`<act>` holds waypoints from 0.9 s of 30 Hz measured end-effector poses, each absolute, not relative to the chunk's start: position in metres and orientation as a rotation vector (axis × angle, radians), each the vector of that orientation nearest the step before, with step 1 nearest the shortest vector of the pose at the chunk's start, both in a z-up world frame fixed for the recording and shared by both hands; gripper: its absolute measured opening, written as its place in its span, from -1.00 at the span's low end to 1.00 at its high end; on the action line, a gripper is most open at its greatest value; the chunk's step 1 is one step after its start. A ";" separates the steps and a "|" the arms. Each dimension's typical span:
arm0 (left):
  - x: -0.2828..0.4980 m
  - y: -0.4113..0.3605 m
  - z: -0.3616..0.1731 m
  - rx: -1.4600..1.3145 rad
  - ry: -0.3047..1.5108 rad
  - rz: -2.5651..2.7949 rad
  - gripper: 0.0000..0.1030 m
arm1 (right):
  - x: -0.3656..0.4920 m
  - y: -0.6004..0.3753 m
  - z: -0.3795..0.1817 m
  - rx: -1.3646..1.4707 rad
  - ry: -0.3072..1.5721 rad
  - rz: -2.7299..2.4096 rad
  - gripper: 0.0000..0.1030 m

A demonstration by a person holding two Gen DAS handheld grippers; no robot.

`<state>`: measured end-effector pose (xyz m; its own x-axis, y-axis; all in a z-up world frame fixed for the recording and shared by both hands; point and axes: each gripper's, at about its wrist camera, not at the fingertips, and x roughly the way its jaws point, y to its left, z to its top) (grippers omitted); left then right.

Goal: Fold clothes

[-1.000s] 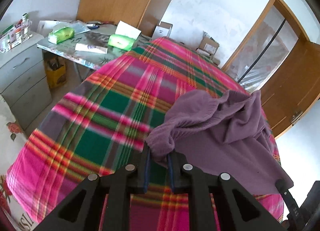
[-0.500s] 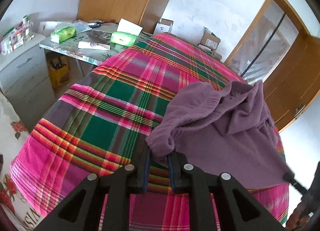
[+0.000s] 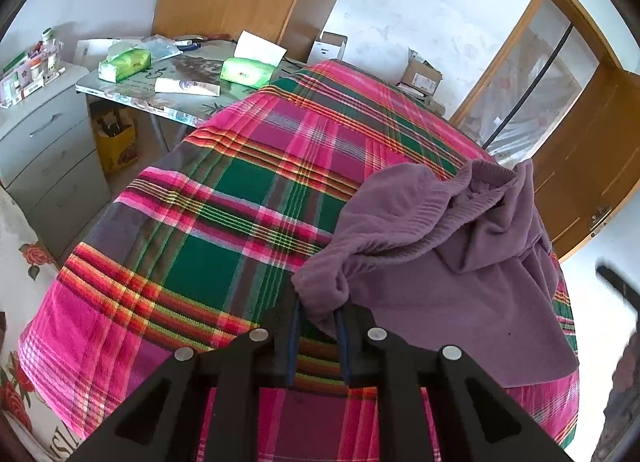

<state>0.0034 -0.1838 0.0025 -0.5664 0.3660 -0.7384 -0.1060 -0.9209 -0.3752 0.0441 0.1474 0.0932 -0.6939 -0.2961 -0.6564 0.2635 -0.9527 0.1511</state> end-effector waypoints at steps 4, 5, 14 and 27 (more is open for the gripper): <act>0.003 -0.183 0.002 -1.292 -0.410 2.525 -0.68 | -0.015 0.128 0.110 0.963 0.123 -2.680 -0.46; 0.003 -0.182 0.001 -1.291 -0.404 2.526 -0.68 | -0.029 0.124 0.112 0.962 0.157 -2.672 -0.45; -0.002 -0.179 0.001 -1.305 -0.352 2.524 -0.68 | -0.135 0.094 0.100 1.084 0.237 -2.515 -0.45; -0.008 -0.178 0.000 -1.321 -0.359 2.519 -0.68 | -0.122 0.114 0.054 1.285 0.326 -2.305 -0.45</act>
<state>-0.0079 -0.1785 -0.0003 -0.5459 0.3517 -0.7605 -0.1252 -0.9317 -0.3410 -0.1220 0.1136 0.0535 -0.4450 -0.2907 -0.8470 0.5141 -0.8574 0.0241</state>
